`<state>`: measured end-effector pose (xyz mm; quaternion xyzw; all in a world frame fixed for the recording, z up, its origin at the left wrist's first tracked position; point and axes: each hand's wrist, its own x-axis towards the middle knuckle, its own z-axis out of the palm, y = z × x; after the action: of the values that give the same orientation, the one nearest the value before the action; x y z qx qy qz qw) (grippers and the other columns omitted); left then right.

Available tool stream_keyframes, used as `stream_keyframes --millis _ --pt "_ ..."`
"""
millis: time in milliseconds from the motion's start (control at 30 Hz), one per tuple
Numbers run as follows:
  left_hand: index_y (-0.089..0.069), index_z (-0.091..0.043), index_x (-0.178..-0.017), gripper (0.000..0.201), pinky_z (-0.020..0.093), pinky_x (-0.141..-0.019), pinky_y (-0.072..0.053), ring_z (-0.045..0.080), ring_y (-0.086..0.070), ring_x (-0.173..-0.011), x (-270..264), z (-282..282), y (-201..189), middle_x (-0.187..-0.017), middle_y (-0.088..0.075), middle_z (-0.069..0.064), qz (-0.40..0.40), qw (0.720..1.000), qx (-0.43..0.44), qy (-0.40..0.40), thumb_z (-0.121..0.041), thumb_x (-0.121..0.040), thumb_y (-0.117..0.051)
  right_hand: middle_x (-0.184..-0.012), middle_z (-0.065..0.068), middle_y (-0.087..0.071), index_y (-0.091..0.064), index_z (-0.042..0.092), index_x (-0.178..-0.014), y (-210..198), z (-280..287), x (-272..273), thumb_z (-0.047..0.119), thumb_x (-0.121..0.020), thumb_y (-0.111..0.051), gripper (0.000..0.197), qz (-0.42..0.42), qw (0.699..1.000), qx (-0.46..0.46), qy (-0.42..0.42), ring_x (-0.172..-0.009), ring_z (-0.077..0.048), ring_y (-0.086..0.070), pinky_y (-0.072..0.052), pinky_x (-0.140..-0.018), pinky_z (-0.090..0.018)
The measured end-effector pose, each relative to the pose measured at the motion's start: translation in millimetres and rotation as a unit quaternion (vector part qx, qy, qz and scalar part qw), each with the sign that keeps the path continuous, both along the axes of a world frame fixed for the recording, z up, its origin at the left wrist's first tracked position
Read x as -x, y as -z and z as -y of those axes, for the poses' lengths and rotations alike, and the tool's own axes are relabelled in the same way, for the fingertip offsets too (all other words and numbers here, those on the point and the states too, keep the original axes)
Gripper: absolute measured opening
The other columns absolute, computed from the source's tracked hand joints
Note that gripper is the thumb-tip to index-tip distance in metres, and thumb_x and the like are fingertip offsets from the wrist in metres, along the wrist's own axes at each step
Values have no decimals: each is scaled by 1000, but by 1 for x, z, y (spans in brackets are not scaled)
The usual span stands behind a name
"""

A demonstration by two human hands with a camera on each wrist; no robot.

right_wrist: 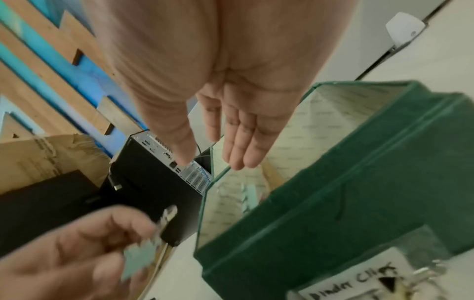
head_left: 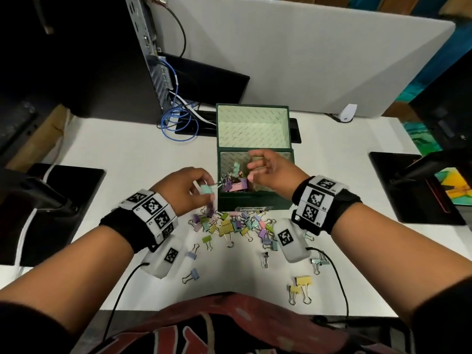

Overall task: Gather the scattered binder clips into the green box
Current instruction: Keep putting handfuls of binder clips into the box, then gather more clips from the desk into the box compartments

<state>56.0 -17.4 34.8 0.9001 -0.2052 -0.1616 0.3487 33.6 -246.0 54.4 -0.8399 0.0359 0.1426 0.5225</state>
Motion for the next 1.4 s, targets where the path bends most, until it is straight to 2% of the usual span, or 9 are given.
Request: stream_keyframes --millis 133,267,433,567,667,767,933,1133,1400 --pt "-57 -32 -97 23 25 -76 -41 14 -54 -86 -14 15 -12 -99 -55 -6 58 998 -13 5 -28 -78 -70 -109 2 -58 -54 25 -112 6 11 15 11 -84 -62 32 41 998 48 -5 -95 -13 -57 -44 -79 -13" --pt "-59 -28 -109 32 33 -92 -40 21 -49 -107 -25 35 -16 -111 -60 -2 123 991 -43 24 -28 -78 -68 -86 8 -62 -59 32 -84 9 21 32 13 -84 -61 19 24 995 88 -40 -74 -11 -53 -45 -71 -21" --pt "-52 -27 -123 47 37 -100 -36 25 -42 -120 -22 49 -11 -128 -52 3 138 983 -105 63 -30 -79 -68 -77 20 -57 -64 18 -95 21 31 53 9 -84 -56 17 -38 968 202 -147 -71 1 -52 -40 -63 -9" --pt "-61 -25 -111 31 36 -92 -46 19 -53 -100 -4 44 -3 -110 -58 2 110 980 -65 151 -24 -80 -66 -85 12 -57 -65 22 -98 38 47 75 11 -81 -57 22 -107 933 262 -223 -73 -6 -50 -37 -65 -16" --pt "-61 -28 -106 24 36 -85 -51 15 -57 -88 13 41 9 -106 -58 -4 47 965 -120 229 -24 -82 -62 -94 5 -53 -62 25 -102 48 57 94 21 -80 -65 23 -153 903 299 -268 -78 -10 -50 -41 -70 -22" --pt "-54 -36 -116 35 35 -85 -50 17 -56 -95 23 40 25 -118 -49 -6 5 940 -210 270 -25 -82 -58 -96 4 -49 -57 28 -106 53 67 108 32 -76 -70 33 -164 891 322 -273 -81 -15 -52 -44 -75 -27" --pt "-43 -39 -129 54 26 -81 -43 19 -52 -110 29 45 41 -135 -39 -5 -2 915 -286 286 -13 -83 -52 -107 3 -40 -47 36 -121 55 74 133 24 -79 -67 48 -165 864 345 -327 -90 -18 -52 -45 -78 -30" --pt "-42 -36 -130 53 31 -90 -43 21 -46 -120 30 49 47 -139 -38 -3 7 898 -317 304 -15 -84 -55 -125 -4 -37 -43 40 -129 58 73 145 9 -78 -60 63 -129 851 359 -362 -112 -25 -46 -44 -95 -37" --pt "-47 -32 -125 51 31 -89 -45 21 -50 -114 26 47 51 -131 -43 -1 -16 904 -313 293 -14 -78 -60 -119 -5 -48 -51 25 -121 69 80 136 16 -80 -61 43 -82 872 359 -322 -108 -25 -49 -43 -87 -33"
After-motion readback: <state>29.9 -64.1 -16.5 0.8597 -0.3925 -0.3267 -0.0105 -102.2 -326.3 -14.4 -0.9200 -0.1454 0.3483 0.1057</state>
